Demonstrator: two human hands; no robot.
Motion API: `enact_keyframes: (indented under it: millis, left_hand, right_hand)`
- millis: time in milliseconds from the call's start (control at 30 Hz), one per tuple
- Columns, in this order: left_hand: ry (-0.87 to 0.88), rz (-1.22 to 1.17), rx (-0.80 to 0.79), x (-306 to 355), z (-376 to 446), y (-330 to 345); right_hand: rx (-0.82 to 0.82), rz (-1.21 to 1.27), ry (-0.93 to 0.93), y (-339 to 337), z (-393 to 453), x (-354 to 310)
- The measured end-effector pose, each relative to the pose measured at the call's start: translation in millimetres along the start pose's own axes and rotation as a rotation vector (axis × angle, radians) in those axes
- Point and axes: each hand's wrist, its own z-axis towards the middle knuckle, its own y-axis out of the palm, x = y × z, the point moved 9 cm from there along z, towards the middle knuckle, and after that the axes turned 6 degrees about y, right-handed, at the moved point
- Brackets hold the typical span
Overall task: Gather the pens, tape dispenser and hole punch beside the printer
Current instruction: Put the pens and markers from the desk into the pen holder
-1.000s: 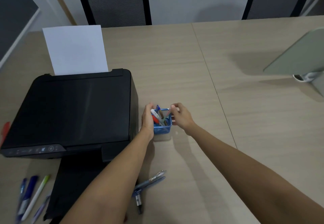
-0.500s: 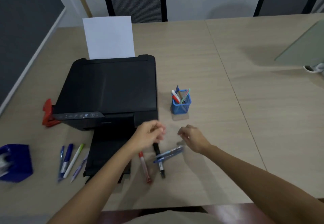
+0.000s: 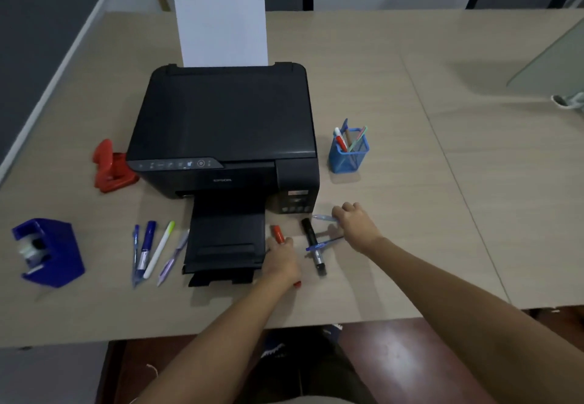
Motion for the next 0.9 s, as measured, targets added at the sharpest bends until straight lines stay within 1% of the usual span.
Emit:
enact_keyframes:
  millis: [33, 100, 133, 200, 267, 333, 400, 467, 567, 633, 700, 767, 800, 867, 900]
  left_hand:
    - [-0.023, -0.052, 0.050, -1.9, 2.5, -3.6]
    - [-0.095, -0.121, 0.128, -5.9, 4.3, -9.2]
    - [-0.125, -0.155, 0.146, -9.7, 4.7, -9.3]
    - [-0.135, -0.129, 0.130, -10.7, 6.0, -9.5]
    - [-0.041, -0.075, 0.099, -0.4, 3.9, -14.6]
    - [0.109, 0.076, 0.043, 15.2, -2.5, -21.7]
    - [0.267, 0.173, 0.022, 28.3, -11.2, -27.9]
    - [0.390, 0.097, -0.007, 39.0, -23.7, -34.3]
    - [0.553, -0.037, -0.002, 81.5, -38.5, -59.1]
    - [0.642, -0.082, 0.065, 120.1, -43.1, -86.6]
    - [0.720, -0.147, 0.150, 161.9, -37.7, -116.8]
    - [0.758, -0.226, 0.254, 193.9, -26.0, -146.9]
    - [0.739, -0.270, 0.307, 207.2, -14.6, -158.8]
    - [0.691, -0.334, 0.417, 229.2, 9.6, -177.6]
    - [0.672, -0.358, 0.463, 238.3, 20.4, -183.6]
  right_hand:
    - [0.013, 0.020, -0.014, 0.3, -4.1, 0.3]
    - [-0.036, 0.029, -0.057, 9.0, -13.8, -2.5]
    - [-0.082, 0.030, -0.069, 16.3, -17.8, -3.7]
    - [-0.154, 0.015, -0.076, 29.3, -21.9, -4.5]
    - [-0.161, -0.003, -0.064, 32.8, -21.2, -5.0]
    - [-0.146, -0.001, -0.061, 31.2, -17.9, -6.4]
    - [-0.119, 0.027, -0.056, 26.4, -16.2, 0.4]
    - [-0.058, 0.154, -0.020, 12.6, -14.3, 14.3]
    - [0.118, 0.417, 0.156, -34.3, -5.4, 62.1]
    - [0.218, 0.616, 0.282, -72.2, 1.9, 94.3]
    - [0.284, 0.876, 0.399, -105.1, 12.4, 123.7]
    - [0.339, 1.138, 0.468, -122.9, 26.6, 142.2]
    - [0.359, 1.228, 0.485, -129.2, 34.8, 149.0]
    - [0.353, 1.342, 0.505, -134.6, 54.0, 155.8]
    - [0.339, 1.344, 0.507, -136.2, 63.0, 156.8]
